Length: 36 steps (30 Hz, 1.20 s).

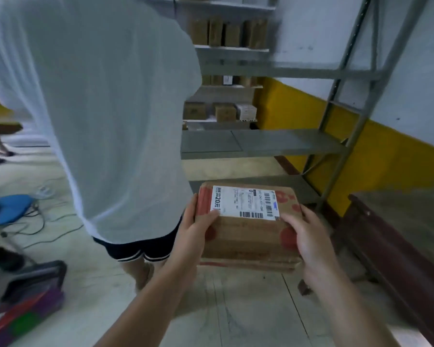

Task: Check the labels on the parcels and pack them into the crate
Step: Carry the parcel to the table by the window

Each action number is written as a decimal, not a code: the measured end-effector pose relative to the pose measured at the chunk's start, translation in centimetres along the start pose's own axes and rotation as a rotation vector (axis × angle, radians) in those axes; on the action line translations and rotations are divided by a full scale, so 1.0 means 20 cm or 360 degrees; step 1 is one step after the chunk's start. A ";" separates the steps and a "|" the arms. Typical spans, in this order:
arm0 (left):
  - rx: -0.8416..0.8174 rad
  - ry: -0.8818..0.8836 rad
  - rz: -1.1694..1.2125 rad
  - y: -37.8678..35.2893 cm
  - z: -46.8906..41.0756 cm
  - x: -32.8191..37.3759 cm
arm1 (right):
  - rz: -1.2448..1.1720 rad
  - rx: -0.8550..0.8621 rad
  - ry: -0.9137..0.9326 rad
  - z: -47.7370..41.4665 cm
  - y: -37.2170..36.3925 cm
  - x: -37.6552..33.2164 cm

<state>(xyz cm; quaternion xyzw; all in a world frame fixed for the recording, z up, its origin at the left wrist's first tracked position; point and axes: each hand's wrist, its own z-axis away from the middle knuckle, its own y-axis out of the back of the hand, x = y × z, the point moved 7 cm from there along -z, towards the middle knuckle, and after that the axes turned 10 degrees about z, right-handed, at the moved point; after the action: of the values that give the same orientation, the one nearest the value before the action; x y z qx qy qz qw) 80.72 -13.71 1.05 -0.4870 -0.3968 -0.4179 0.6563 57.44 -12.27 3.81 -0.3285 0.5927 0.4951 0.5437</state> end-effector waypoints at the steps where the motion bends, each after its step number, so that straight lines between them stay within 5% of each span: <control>1: 0.0080 -0.0020 0.0034 0.11 0.02 0.02 | 0.0000 -0.0087 0.0005 0.01 -0.10 -0.01; 18: 0.1000 -0.0354 0.0300 1.20 0.82 0.16 | -0.0008 -0.1187 0.0172 0.52 -1.29 -0.11; 36: 0.1997 -0.0732 0.0323 2.88 1.79 0.52 | 0.0067 -0.2192 0.0272 1.99 -3.12 -0.39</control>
<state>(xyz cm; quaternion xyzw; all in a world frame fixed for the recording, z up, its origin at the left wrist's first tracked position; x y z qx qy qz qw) 133.91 29.56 0.46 -0.1250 -0.6462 0.0698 0.7497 129.61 5.84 0.33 -0.6252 0.1905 0.7413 0.1529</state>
